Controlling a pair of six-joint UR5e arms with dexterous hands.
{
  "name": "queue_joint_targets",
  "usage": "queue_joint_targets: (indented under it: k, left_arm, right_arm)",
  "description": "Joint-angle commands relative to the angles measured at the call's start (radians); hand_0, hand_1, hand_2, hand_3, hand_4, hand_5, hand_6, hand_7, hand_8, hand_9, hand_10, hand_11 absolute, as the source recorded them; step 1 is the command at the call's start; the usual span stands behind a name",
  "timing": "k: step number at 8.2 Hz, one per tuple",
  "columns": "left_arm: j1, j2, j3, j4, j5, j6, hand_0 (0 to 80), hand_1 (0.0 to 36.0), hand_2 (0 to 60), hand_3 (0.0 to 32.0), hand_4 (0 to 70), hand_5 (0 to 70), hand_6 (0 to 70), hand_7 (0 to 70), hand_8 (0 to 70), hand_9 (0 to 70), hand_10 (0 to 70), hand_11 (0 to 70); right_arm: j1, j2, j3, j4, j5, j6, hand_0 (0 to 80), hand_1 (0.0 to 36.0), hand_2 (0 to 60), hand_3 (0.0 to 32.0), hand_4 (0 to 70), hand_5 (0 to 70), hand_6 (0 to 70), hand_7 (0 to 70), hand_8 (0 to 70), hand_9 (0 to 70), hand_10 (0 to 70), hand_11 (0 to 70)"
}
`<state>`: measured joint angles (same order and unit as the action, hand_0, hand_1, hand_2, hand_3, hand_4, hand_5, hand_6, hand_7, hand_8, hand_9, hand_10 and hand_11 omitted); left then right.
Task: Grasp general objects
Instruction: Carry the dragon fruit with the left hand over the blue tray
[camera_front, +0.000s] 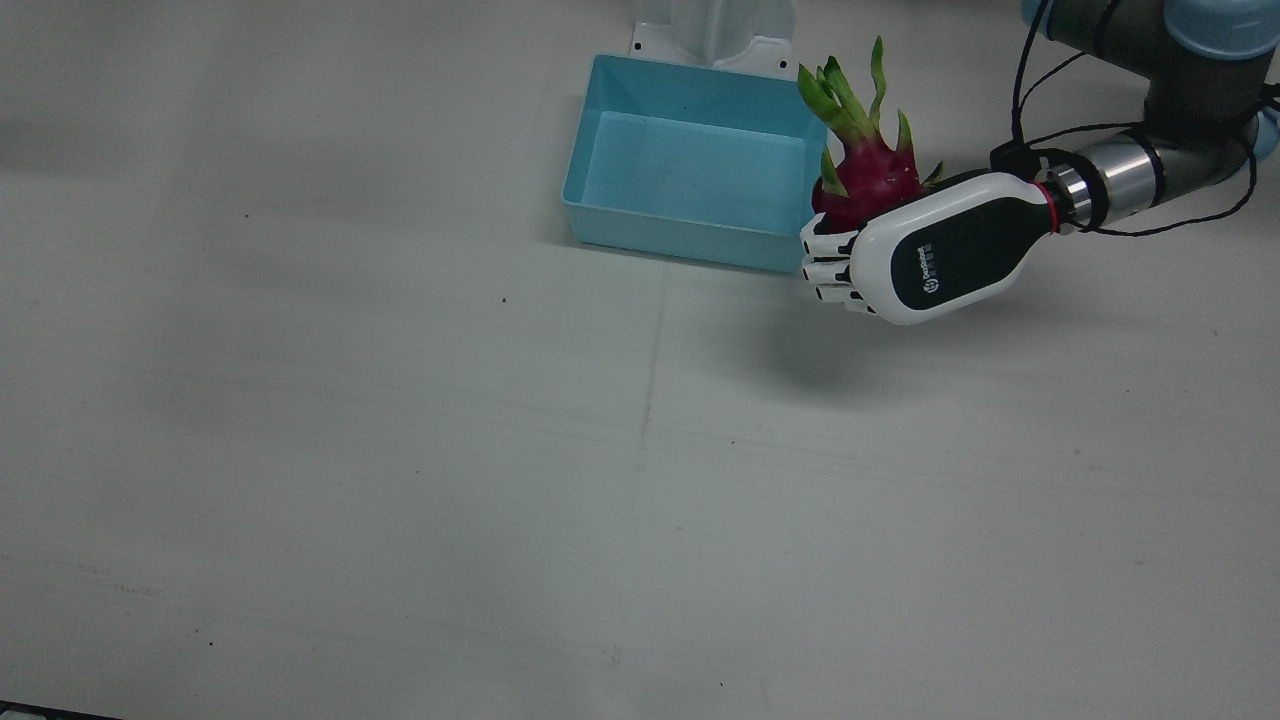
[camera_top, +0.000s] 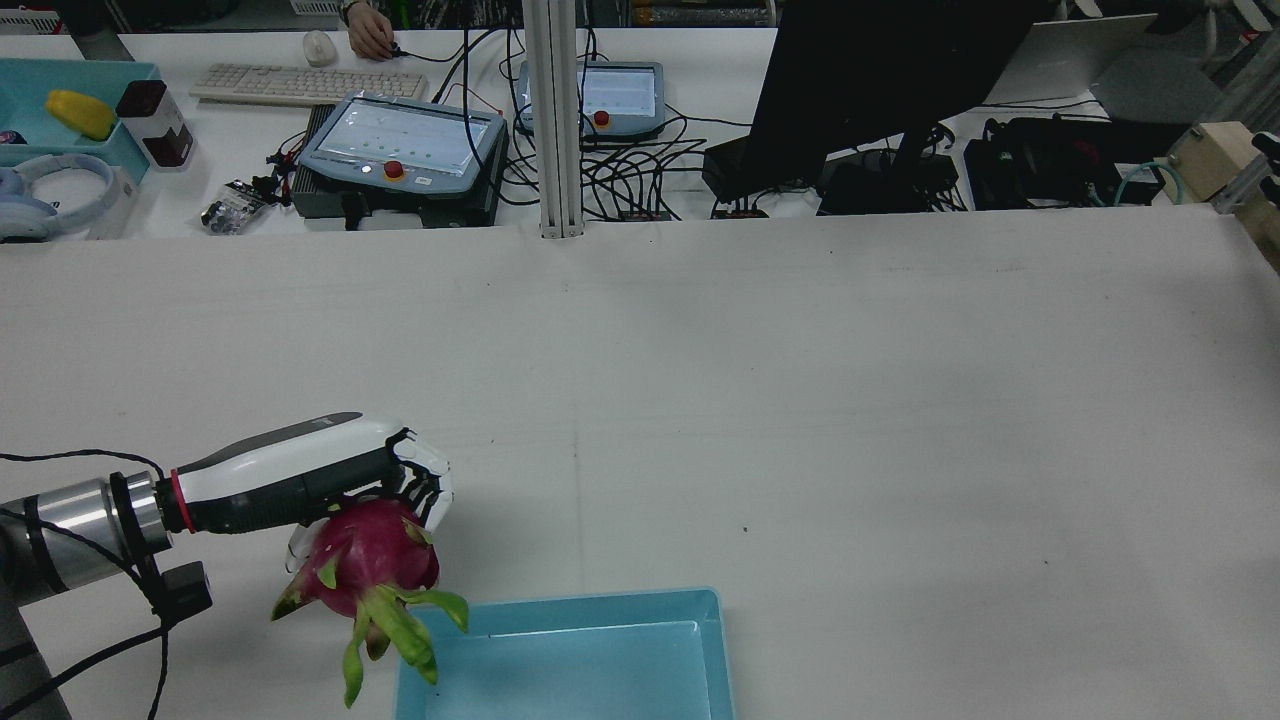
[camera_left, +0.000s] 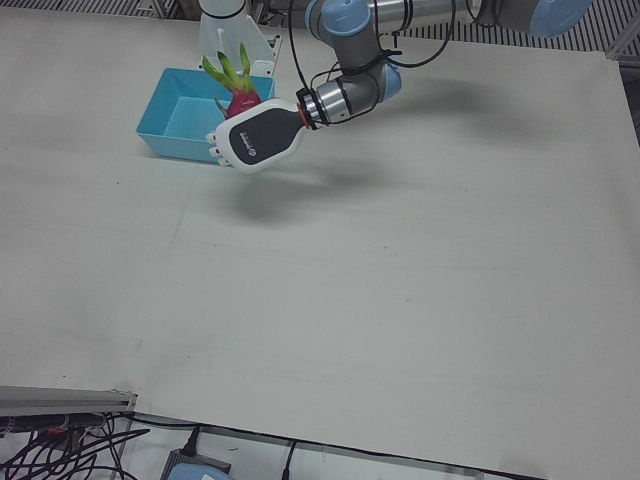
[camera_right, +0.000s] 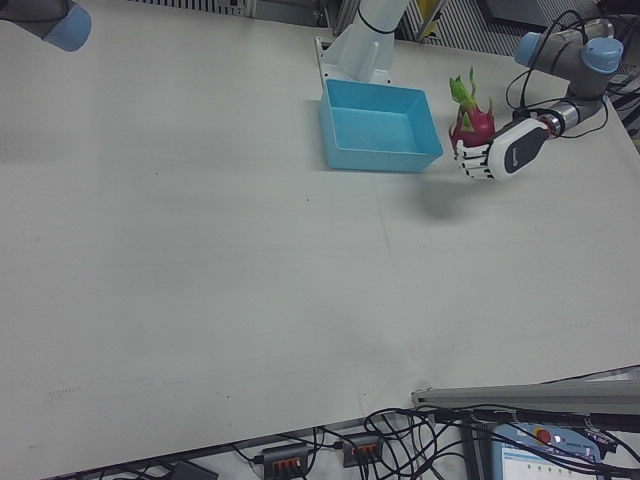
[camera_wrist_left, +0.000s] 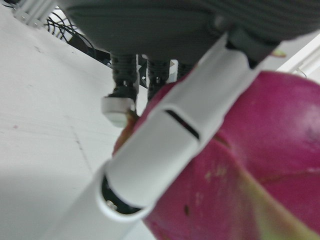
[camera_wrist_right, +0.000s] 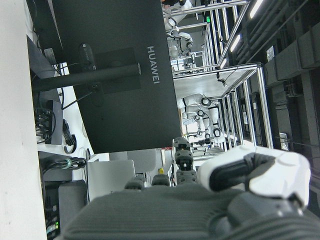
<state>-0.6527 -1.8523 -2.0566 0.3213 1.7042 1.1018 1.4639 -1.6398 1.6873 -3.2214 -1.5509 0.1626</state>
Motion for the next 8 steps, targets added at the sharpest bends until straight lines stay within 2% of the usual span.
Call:
queue_joint_targets:
  k: [1, 2, 4, 6, 7, 8]
  left_arm:
    - [0.128, -0.264, 0.009, 0.206, -0.046, -0.016, 80.0, 36.0, 60.0, 0.0, 55.4, 70.0, 61.5, 70.0, 48.5, 59.5, 58.1, 70.0]
    - [0.158, -0.269, 0.015, 0.205, -0.047, -0.016, 80.0, 36.0, 60.0, 0.0, 54.3, 70.0, 60.5, 70.0, 47.9, 58.7, 56.2, 70.0]
    - [0.223, -0.269, 0.05, 0.103, -0.047, -0.054, 80.0, 36.0, 60.0, 0.0, 54.1, 70.0, 60.6, 70.0, 47.8, 58.3, 54.0, 70.0]
    - [0.235, -0.26, 0.088, -0.038, -0.046, -0.097, 80.0, 36.0, 60.0, 0.0, 51.0, 70.0, 59.1, 70.0, 46.6, 56.9, 51.7, 70.0]
    - [0.242, -0.258, 0.09, -0.056, -0.043, -0.096, 80.0, 36.0, 60.0, 0.0, 50.2, 70.0, 56.8, 70.0, 44.3, 54.1, 47.7, 70.0]
    - [0.239, -0.222, 0.089, -0.117, -0.038, -0.097, 80.0, 36.0, 60.0, 0.0, 49.8, 70.0, 54.2, 67.9, 41.7, 50.9, 44.4, 65.8]
  right_arm:
    - [0.001, 0.0, 0.0, 0.002, 0.0, 0.0, 0.0, 0.0, 0.0, 0.0, 0.0, 0.0, 0.0, 0.0, 0.0, 0.0, 0.0, 0.0]
    - [0.001, 0.0, 0.0, 0.0, 0.0, 0.0, 0.0, 0.0, 0.0, 0.0, 0.0, 0.0, 0.0, 0.0, 0.0, 0.0, 0.0, 0.0]
    - [0.0, 0.0, 0.0, 0.002, 0.0, 0.0, 0.0, 0.0, 0.0, 0.0, 0.0, 0.0, 0.0, 0.0, 0.0, 0.0, 0.0, 0.0]
    - [0.0, 0.0, 0.0, 0.002, 0.0, 0.0, 0.0, 0.0, 0.0, 0.0, 0.0, 0.0, 0.0, 0.0, 0.0, 0.0, 0.0, 0.0]
    - [0.001, 0.0, 0.0, 0.0, 0.0, 0.0, 0.0, 0.0, 0.0, 0.0, 0.0, 0.0, 0.0, 0.0, 0.0, 0.0, 0.0, 0.0]
    - [0.001, 0.0, 0.0, 0.0, 0.0, 0.0, 0.0, 0.0, 0.0, 0.0, 0.0, 0.0, 0.0, 0.0, 0.0, 0.0, 0.0, 0.0]
